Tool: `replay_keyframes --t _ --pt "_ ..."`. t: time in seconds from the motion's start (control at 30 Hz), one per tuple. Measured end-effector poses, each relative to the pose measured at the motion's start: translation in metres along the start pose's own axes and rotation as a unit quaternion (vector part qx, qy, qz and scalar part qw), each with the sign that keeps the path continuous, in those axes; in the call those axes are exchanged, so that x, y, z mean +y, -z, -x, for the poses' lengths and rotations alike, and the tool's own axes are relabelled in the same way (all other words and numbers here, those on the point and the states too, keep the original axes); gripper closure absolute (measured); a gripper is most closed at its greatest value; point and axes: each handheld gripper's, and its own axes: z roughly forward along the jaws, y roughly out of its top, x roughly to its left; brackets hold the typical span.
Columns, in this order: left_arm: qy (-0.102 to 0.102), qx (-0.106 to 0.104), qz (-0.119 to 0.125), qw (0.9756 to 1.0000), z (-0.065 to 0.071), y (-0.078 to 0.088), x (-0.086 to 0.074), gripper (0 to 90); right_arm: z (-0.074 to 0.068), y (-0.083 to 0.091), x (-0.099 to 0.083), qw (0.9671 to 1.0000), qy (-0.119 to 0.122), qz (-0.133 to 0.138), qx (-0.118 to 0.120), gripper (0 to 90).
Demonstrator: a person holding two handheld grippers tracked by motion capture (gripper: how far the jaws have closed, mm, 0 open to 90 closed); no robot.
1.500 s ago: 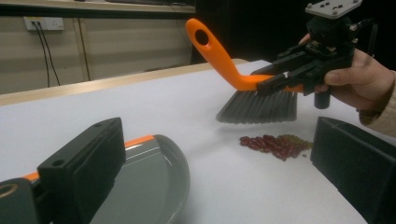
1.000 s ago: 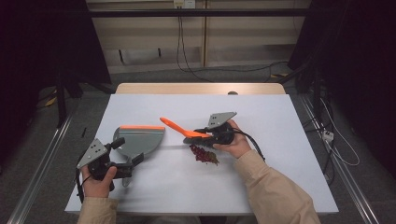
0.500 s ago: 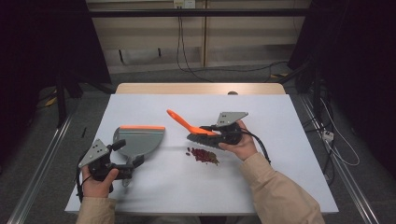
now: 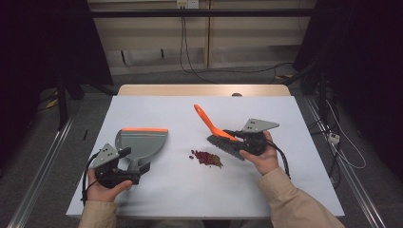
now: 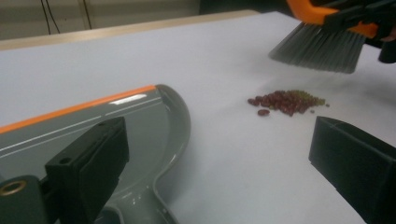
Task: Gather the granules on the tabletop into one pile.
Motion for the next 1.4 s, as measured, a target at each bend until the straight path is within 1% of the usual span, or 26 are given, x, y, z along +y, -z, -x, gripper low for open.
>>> replay_keyframes --t 0.1,0.17,0.2,0.23,0.3,0.37,0.43,0.5,0.53,0.57,0.63,0.7,0.73,0.8,0.83,0.9,0.97,1.0,1.07,1.13,1.17,1.2,1.23,1.3,1.37,1.4 --pt "-0.005 0.006 -0.011 0.9999 0.0 0.001 0.0 4.8 0.0 0.009 -0.005 0.9996 -0.027 -0.003 -0.005 71.1" --pt "-0.007 0.01 -0.013 0.9998 0.0 0.003 -0.001 4.8 -0.001 0.014 -0.007 0.9994 -0.033 -0.007 -0.011 71.1" --pt "-0.003 0.011 -0.01 0.9999 0.0 0.003 -0.001 4.8 -0.001 0.016 -0.008 0.9993 -0.034 -0.007 -0.013 71.1" --pt "-0.003 0.012 -0.01 0.9999 0.0 0.004 -0.001 4.8 -0.002 0.018 -0.008 0.9992 -0.038 -0.005 -0.015 71.0" --pt "-0.002 0.014 -0.007 0.9999 0.0 0.005 -0.001 4.8 -0.003 0.019 -0.007 0.998 -0.06 -0.002 -0.022 71.0" --pt "-0.002 0.013 -0.005 0.9999 -0.001 0.005 -0.001 4.7 -0.007 0.017 -0.005 0.996 -0.086 0.006 -0.022 71.1" --pt "-0.002 0.01 -0.005 0.9999 -0.001 0.004 -0.001 4.7 -0.014 0.01 -0.002 0.9951 -0.095 0.012 -0.021 71.0" --pt "-0.002 0.01 -0.004 0.9999 -0.001 0.004 -0.001 4.8 -0.024 0.0 0.002 0.9944 -0.102 0.01 -0.025 71.1" --pt "0.0 0.009 -0.001 1.0 -0.002 0.004 -0.001 4.7 -0.03 -0.006 0.004 0.9939 -0.108 0.01 -0.021 71.1" --pt "0.0 0.01 -0.002 1.0 -0.002 0.004 -0.001 4.7 -0.035 -0.013 0.006 0.9937 -0.11 0.011 -0.016 71.1" --pt "0.001 0.009 -0.001 1.0 -0.003 0.004 -0.001 4.7 -0.045 -0.026 0.009 0.9926 -0.119 0.013 -0.02 71.0" --pt "0.002 0.009 0.0 1.0 -0.003 0.005 -0.001 4.7 -0.052 -0.041 0.012 0.9905 -0.136 0.016 -0.01 71.0" --pt "0.001 0.008 0.0 1.0 -0.003 0.005 -0.001 4.6 -0.056 -0.048 0.013 0.99 -0.14 0.013 -0.011 71.0" --pt "0.004 0.008 0.002 1.0 -0.004 0.004 -0.001 4.6 -0.062 -0.063 0.014 0.9899 -0.141 0.008 -0.013 71.0" --pt "0.003 0.007 0.002 1.0 -0.004 0.004 -0.001 4.6 -0.065 -0.069 0.015 0.9892 -0.145 0.005 -0.017 71.0" --pt "0.004 0.007 0.003 1.0 -0.004 0.005 -0.001 4.6 -0.068 -0.081 0.015 0.9863 -0.165 0.003 -0.012 71.0" --pt "0.004 0.005 0.005 1.0 -0.005 0.005 -0.002 4.5 -0.07 -0.091 0.015 0.9849 -0.173 -0.001 -0.011 71.0" --pt "0.005 0.005 0.005 1.0 -0.005 0.005 -0.002 4.5 -0.071 -0.095 0.016 0.9843 -0.175 -0.002 -0.018 71.0" --pt "0.004 0.005 0.006 1.0 -0.005 0.005 -0.002 4.4 -0.07 -0.103 0.015 0.9824 -0.186 -0.003 -0.017 71.0" --pt "0.005 0.003 0.007 1.0 -0.005 0.005 -0.002 4.4 -0.068 -0.109 0.014 0.9807 -0.192 -0.014 -0.03 71.0" --pt "0.006 0.004 0.009 0.9999 -0.005 0.005 -0.002 4.4 -0.067 -0.112 0.013 0.9797 -0.198 -0.019 -0.029 71.0" --pt "0.005 0.004 0.009 0.9999 -0.006 0.005 -0.002 4.4 -0.065 -0.114 0.011 0.9792 -0.198 -0.026 -0.037 71.0" --pt "0.005 0.004 0.01 0.9999 -0.006 0.005 -0.002 4.4 -0.063 -0.114 0.01 0.9791 -0.196 -0.027 -0.046 71.0" --pt "0.005 0.005 0.01 0.9999 -0.007 0.004 -0.002 4.4 -0.059 -0.111 0.01 0.9758 -0.211 -0.035 -0.046 71.0" --pt "0.006 0.004 0.01 0.9999 -0.006 0.004 -0.002 4.4 -0.057 -0.107 0.008 0.977 -0.202 -0.039 -0.054 71.0" --pt "0.003 0.004 0.01 0.9999 -0.006 0.004 -0.002 4.4 -0.056 -0.105 0.007 0.9763 -0.205 -0.039 -0.057 71.0"
